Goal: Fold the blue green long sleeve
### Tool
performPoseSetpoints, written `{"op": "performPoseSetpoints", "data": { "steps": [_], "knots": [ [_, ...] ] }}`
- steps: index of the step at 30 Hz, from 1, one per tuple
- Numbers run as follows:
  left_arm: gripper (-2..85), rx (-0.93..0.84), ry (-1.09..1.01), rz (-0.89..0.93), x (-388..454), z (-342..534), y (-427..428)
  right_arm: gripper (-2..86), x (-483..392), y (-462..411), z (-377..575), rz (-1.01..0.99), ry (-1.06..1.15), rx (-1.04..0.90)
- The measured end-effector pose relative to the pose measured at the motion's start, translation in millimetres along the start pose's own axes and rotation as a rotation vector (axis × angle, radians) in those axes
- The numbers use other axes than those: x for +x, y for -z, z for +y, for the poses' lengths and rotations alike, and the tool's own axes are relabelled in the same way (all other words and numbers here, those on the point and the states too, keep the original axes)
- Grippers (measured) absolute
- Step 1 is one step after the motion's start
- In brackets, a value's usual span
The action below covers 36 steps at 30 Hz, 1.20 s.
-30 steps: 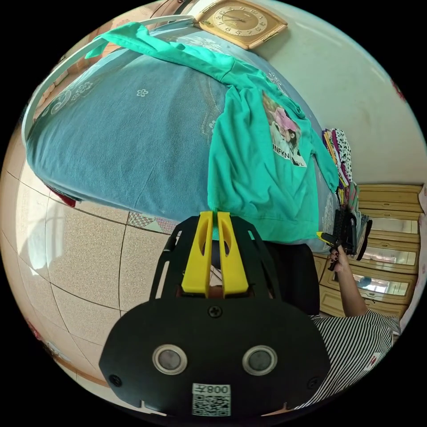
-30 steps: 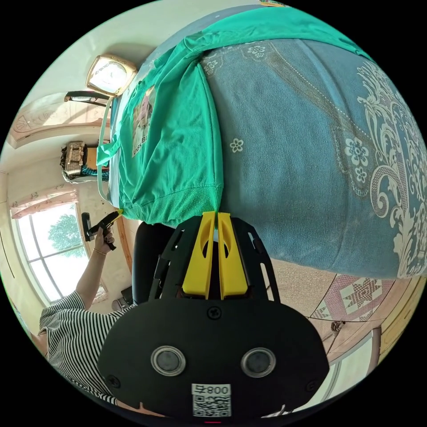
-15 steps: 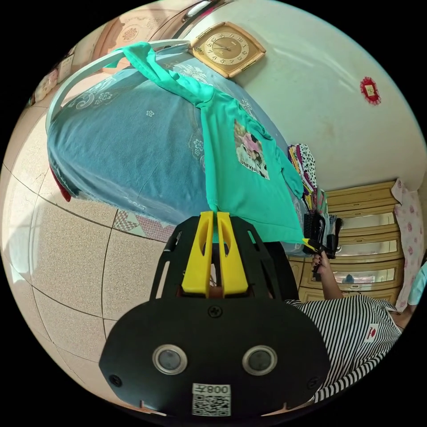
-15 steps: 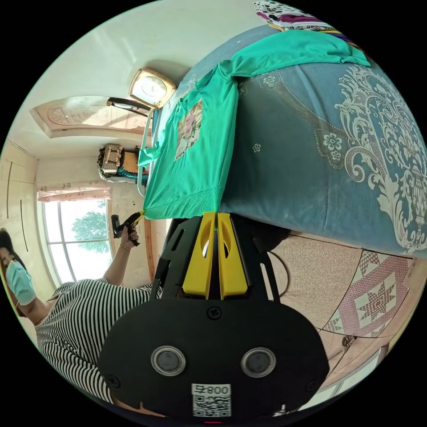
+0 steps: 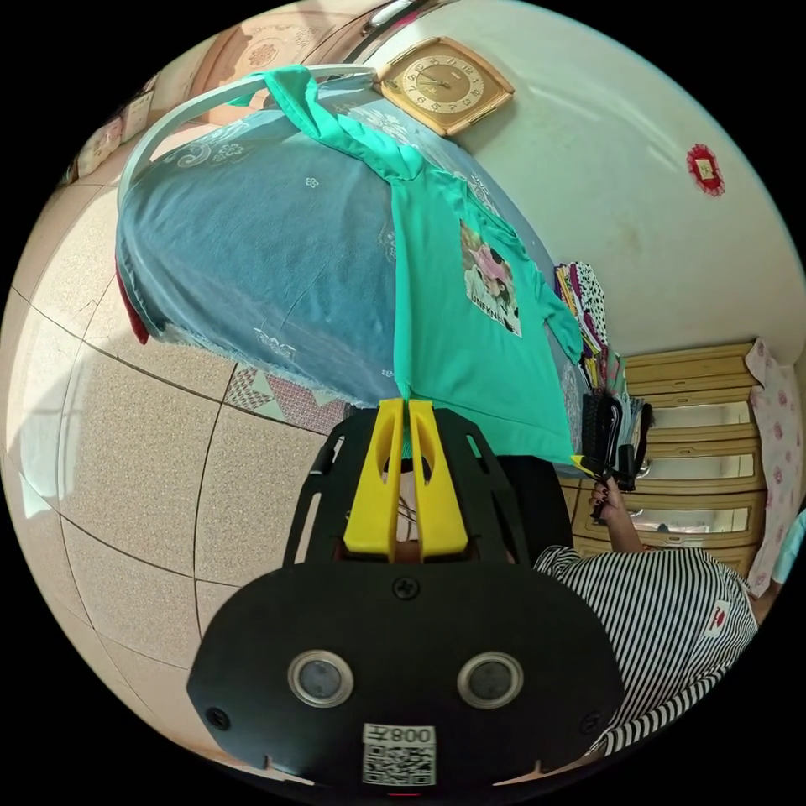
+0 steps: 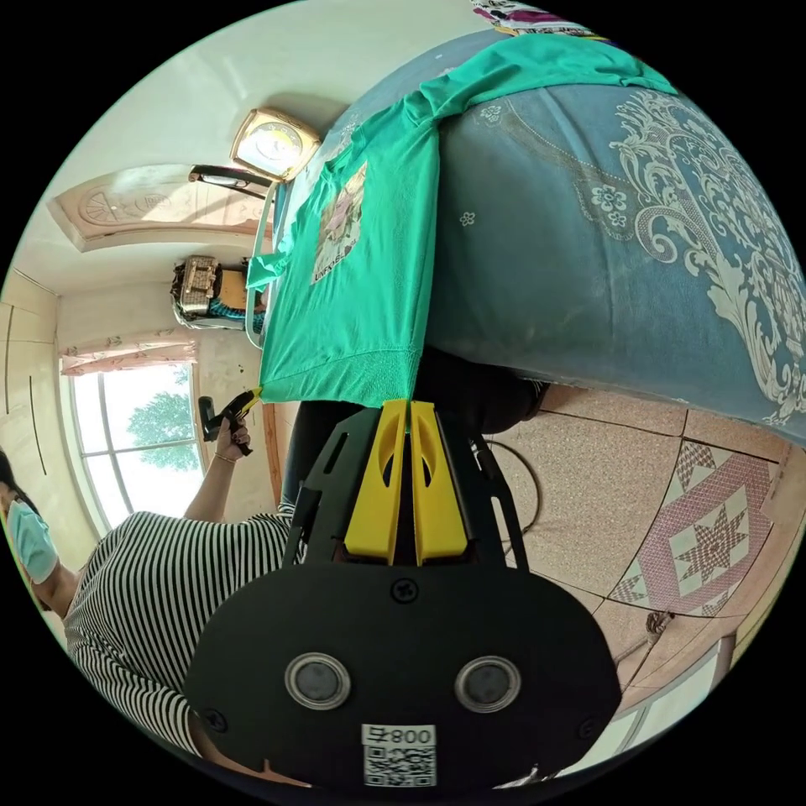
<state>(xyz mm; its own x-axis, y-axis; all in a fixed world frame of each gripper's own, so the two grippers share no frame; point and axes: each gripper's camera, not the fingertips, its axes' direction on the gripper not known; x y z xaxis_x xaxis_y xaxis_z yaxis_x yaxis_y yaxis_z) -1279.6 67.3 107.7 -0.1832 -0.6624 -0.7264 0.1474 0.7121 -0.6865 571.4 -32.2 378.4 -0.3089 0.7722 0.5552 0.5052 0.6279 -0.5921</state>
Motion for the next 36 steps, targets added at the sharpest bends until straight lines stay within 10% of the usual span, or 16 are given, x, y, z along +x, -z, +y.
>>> {"op": "performPoseSetpoints", "data": {
  "steps": [20,36],
  "knots": [
    [0.6,0.123,0.037,-0.119,-30.2,-101.5,-81.8,0.1,77.2,-31.9,-78.1,-0.023,-0.155,0.171],
    [0.2,0.088,-0.426,-0.323,99.3,-425.2,-319.1,0.1,-143.2,-201.3,-510.6,0.415,0.475,0.202]
  ]
}}
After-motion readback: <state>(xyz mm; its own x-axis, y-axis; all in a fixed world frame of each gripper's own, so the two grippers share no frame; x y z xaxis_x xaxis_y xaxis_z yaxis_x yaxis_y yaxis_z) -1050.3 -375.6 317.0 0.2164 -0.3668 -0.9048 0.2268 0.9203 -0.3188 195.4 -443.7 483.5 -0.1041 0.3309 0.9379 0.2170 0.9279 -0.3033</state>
